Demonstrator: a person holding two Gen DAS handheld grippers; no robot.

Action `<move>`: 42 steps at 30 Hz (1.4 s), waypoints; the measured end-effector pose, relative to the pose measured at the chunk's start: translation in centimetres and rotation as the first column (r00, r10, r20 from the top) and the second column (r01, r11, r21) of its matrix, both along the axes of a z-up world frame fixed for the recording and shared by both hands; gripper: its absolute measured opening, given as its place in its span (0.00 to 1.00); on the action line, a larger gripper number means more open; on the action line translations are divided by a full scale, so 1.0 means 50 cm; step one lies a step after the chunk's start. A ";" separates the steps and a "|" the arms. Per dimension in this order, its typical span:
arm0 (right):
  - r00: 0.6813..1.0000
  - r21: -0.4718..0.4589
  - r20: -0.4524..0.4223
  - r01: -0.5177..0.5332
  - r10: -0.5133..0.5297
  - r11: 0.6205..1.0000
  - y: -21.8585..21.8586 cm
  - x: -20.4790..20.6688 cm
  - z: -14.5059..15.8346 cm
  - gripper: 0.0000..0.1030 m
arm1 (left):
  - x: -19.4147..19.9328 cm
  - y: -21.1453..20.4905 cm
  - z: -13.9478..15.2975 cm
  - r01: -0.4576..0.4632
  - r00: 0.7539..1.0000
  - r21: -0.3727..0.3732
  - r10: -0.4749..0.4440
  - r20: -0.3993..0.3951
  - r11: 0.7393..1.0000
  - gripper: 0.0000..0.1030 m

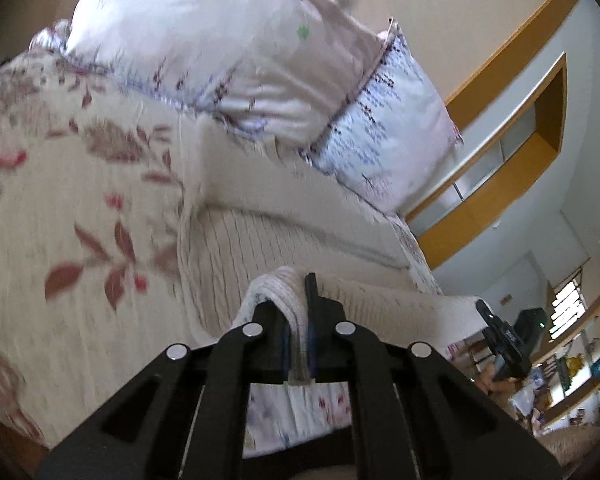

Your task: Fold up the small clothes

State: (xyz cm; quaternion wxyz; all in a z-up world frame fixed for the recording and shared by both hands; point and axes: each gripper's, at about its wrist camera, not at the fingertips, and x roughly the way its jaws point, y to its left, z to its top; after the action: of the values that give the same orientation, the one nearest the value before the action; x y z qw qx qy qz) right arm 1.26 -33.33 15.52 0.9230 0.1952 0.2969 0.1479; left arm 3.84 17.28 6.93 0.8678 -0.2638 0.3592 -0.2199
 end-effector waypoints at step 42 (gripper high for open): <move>0.919 0.037 -0.354 0.202 -0.176 0.979 -0.009 0.526 -0.199 0.44 | 0.521 -0.057 -0.087 -0.162 0.962 0.121 0.185 -0.203 0.979 0.10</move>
State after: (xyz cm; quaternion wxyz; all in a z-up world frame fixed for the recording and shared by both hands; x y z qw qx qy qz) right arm 27.55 -33.80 5.55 0.8579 0.2797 0.4298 0.0320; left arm 29.89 14.42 2.59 0.8527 -0.2711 0.4364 -0.0945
